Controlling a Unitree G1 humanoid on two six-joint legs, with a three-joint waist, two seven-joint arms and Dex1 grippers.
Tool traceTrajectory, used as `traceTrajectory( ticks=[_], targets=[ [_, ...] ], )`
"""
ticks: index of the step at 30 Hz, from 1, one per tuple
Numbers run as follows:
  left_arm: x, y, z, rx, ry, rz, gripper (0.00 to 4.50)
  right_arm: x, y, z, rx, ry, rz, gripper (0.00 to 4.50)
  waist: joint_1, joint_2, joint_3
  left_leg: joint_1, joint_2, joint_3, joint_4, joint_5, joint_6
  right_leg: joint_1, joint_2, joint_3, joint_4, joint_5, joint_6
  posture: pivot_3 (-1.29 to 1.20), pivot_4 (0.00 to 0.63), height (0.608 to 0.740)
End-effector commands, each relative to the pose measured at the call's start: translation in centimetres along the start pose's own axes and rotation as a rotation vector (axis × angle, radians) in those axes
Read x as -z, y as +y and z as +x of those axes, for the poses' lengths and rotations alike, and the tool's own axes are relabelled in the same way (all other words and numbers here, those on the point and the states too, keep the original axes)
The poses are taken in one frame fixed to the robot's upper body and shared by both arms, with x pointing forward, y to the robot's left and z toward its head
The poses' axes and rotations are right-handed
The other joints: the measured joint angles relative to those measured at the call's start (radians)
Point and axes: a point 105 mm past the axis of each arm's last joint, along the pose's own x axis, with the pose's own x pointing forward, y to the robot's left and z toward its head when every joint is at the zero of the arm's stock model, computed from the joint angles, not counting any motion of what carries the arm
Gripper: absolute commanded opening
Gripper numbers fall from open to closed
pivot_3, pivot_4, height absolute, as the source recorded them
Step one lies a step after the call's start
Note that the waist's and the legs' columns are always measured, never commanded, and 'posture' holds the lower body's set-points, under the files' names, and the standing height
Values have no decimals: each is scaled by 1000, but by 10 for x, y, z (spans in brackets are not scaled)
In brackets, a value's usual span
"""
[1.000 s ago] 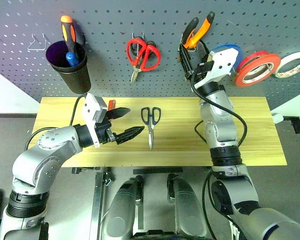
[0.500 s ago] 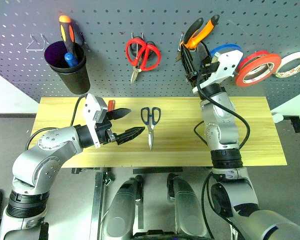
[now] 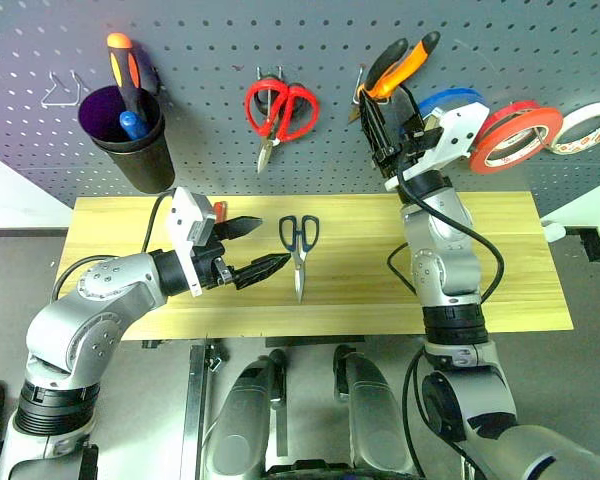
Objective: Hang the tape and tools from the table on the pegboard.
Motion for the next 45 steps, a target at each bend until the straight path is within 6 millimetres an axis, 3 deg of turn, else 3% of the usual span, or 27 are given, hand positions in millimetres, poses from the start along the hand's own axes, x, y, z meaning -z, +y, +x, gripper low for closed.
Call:
traceTrajectory(
  ticks=[1, 18, 26, 34, 45],
  targets=[
    [-6, -7, 0, 22, -22, 22, 4500, 16, 17, -9, -71, 53, 53, 2496, 0, 0, 0, 0, 0, 0, 0, 0, 0, 0, 0, 0, 0, 0, 0, -6, 388, 695],
    [-5, -8, 1, 23, -27, 18, 4500, 20, 29, -9, -126, 81, 12, 2496, -2, 0, 0, 0, 0, 0, -3, 0, 0, -1, 0, 0, -1, -1, -1, -8, 383, 695],
    [-6, -9, 4, 19, -38, 25, 4500, 8, 36, -2, -149, 25, -119, 2496, -7, 0, 0, 0, 0, 1, -4, 0, 0, -2, 0, 0, -1, -1, -1, -8, 390, 695],
    [-8, -10, 6, 1, -54, 27, 4500, 2, 37, 6, -136, -9, -119, 2496, -25, 0, 1, 0, 0, 2, -4, 0, 0, -2, 0, 0, 0, -1, -1, 10, 401, 695],
    [-6, -14, -3, -33, -54, 9, 4500, -3, 41, 0, -141, 11, -101, 2496, -24, 4, 7, 0, 1, 2, -4, 0, 0, -3, 0, 0, 0, -1, -1, 27, 446, 695]
  ],
)
